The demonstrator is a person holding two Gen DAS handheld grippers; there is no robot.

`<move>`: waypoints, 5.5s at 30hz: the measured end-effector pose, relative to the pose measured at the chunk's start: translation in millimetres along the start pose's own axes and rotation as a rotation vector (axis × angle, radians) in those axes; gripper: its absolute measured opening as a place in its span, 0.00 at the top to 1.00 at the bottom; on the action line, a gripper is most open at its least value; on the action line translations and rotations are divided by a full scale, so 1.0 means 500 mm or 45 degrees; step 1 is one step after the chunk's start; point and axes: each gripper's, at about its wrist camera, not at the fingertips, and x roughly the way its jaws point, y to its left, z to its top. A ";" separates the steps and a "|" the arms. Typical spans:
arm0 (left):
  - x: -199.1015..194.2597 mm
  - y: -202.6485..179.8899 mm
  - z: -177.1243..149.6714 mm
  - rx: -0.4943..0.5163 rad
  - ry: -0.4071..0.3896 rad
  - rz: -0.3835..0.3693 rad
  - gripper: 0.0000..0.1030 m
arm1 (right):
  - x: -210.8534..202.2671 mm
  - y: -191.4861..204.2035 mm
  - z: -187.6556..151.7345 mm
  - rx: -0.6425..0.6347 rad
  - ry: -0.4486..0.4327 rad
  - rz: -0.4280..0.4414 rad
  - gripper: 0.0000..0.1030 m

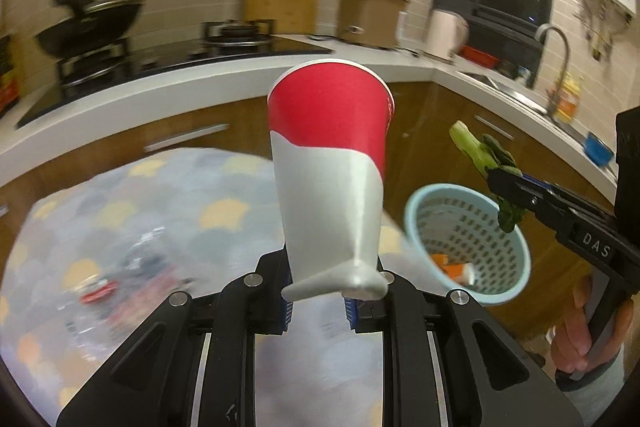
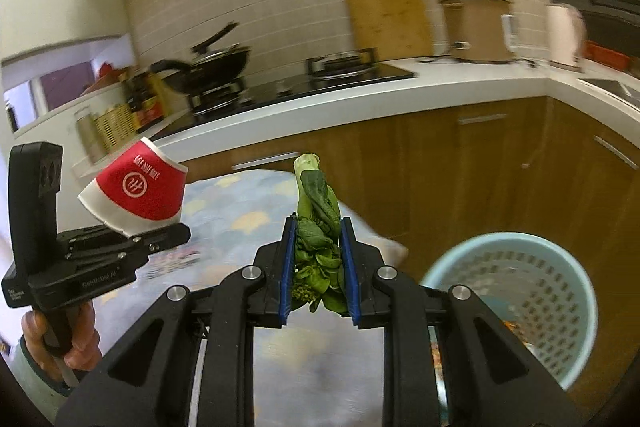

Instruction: Collect trash

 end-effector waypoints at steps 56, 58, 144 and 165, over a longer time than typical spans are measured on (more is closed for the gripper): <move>0.038 0.032 -0.040 -0.163 0.066 0.109 0.36 | 0.092 0.042 -0.064 -0.047 0.212 -0.002 0.53; 0.004 0.083 -0.044 -0.217 0.046 0.158 0.34 | 0.112 0.080 -0.064 -0.069 0.224 0.030 0.49; 0.120 -0.172 0.035 -0.128 -0.033 -0.211 0.97 | -0.081 -0.172 -0.054 0.048 0.063 -0.488 0.39; 0.172 -0.236 -0.008 0.011 0.005 -0.144 0.35 | -0.085 -0.223 -0.081 0.145 0.075 -0.494 0.39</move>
